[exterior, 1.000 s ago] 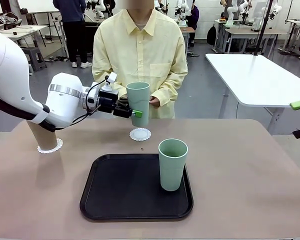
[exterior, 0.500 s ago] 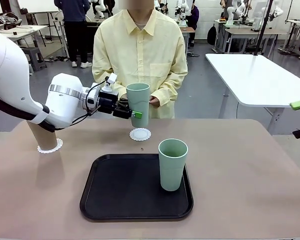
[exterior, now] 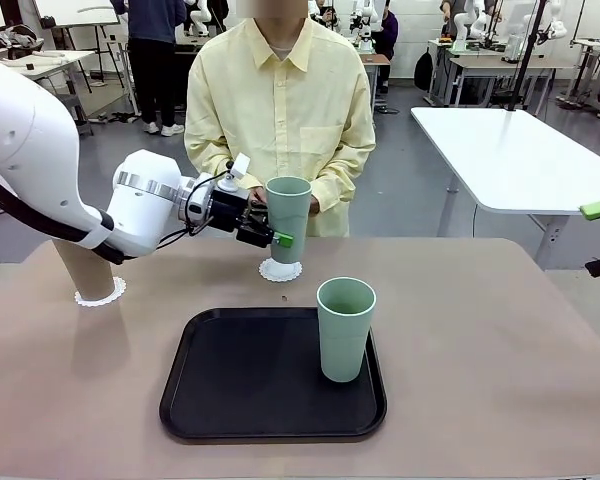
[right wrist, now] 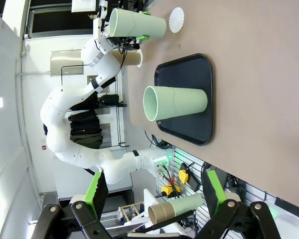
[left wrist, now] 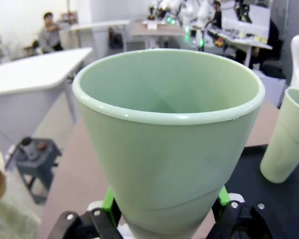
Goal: Place coasters on the table and set cups on them.
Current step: Take one Reusable plastic cup from the Flat Tray and place it on a coaster set by the human.
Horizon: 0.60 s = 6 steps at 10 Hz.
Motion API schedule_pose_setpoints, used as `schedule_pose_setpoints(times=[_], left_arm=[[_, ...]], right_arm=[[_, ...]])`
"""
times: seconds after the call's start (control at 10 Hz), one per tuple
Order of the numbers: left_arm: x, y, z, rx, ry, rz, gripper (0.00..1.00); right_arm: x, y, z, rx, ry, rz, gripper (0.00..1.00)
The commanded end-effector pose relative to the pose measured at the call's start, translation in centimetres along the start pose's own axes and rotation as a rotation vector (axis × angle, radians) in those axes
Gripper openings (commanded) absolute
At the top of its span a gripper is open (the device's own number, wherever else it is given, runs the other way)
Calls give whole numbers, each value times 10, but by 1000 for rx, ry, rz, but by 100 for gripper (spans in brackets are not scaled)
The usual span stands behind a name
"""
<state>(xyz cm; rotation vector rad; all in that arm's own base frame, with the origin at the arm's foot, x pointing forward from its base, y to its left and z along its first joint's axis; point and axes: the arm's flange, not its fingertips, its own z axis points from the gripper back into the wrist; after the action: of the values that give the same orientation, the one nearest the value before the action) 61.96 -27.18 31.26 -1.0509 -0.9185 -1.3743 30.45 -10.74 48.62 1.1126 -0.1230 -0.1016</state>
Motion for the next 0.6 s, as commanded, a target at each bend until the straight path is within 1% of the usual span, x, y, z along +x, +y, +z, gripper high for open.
schedule_pose_setpoints(times=[0.0,0.5], left_arm=[[-1,16,-2,-35,17,-30,84],[-2,35,6,-129,53,-50,84]], right_arm=[[3,1,-2,38,-13,19,100],[3,1,-2,38,-13,19,100]])
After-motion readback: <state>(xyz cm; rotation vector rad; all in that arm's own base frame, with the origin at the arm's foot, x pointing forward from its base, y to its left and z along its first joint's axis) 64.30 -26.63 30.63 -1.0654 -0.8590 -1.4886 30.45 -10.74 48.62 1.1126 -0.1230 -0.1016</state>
